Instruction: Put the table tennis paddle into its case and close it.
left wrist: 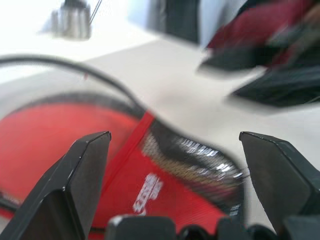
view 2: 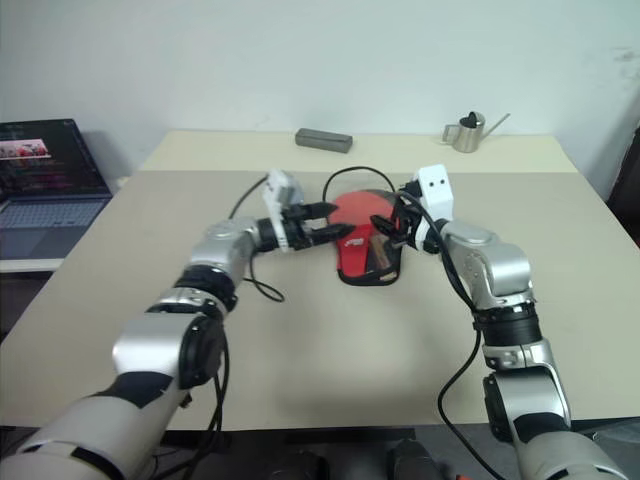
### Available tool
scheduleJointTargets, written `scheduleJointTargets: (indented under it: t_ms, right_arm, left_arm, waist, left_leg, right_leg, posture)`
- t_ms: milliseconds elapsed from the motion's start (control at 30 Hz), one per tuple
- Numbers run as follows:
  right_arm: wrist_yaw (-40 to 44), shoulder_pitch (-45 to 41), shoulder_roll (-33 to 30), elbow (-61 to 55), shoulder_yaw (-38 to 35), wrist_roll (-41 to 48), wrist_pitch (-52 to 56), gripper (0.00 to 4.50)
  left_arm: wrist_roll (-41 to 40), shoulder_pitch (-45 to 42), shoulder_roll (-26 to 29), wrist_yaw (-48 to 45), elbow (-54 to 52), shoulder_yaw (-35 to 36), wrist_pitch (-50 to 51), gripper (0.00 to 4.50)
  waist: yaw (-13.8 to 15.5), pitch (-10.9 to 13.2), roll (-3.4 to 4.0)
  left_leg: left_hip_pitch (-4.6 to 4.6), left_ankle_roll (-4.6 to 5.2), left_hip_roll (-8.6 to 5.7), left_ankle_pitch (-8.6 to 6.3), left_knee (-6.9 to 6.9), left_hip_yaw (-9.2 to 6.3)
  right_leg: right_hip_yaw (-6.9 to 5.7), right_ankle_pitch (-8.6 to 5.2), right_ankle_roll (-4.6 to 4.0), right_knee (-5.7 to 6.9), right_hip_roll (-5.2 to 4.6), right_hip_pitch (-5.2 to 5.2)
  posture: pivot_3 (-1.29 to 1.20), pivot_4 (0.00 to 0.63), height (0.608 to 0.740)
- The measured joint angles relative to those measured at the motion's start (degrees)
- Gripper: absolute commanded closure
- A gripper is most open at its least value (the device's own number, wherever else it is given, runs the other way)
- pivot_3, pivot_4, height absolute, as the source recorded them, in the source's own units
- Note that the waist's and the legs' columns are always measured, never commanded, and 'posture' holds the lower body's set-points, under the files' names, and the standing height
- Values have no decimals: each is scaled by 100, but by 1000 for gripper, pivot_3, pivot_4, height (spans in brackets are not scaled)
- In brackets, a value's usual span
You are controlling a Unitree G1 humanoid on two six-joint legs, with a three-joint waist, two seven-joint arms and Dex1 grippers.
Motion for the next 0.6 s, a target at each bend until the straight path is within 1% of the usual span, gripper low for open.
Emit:
scheduleJointTargets:
  t_ms: [100,267,367,600]
  right_arm:
    - [73,-142,15,411,-25,-48,-125,19]
    - [229,-381,69,1114,-87,-128,-359,19]
    - [360,-447,73,1697,-102,-245,-556,19]
    - [570,-770,104,2888,-104,-492,-968,19]
  left_arm:
    - [-108,176,370,-128,-308,38,168,0]
    - [-180,645,762,-13,-759,61,365,0]
    - [-255,899,869,29,-1133,90,492,0]
    - [-387,1110,871,193,-1620,87,728,0]
  waist:
    - [-30,0,0]
    - [-35,0,0]
    - [-33,0,0]
    - [-30,0,0]
  left_leg:
    - [0,-1,1,0,0,0]
    - [1,-1,1,0,-1,-3]
    - [0,-1,0,0,-1,-2]
    - [1,-2,-1,0,-1,-2]
  right_leg:
    - [4,0,0,-1,-2,0]
    - [3,0,0,1,-23,-1]
    - [3,0,0,-1,-26,-1]
    - [3,0,0,0,-29,-1]
  posture:
    - [0,150,740]
    - [0,150,740]
    - [0,150,740]
    - [0,150,740]
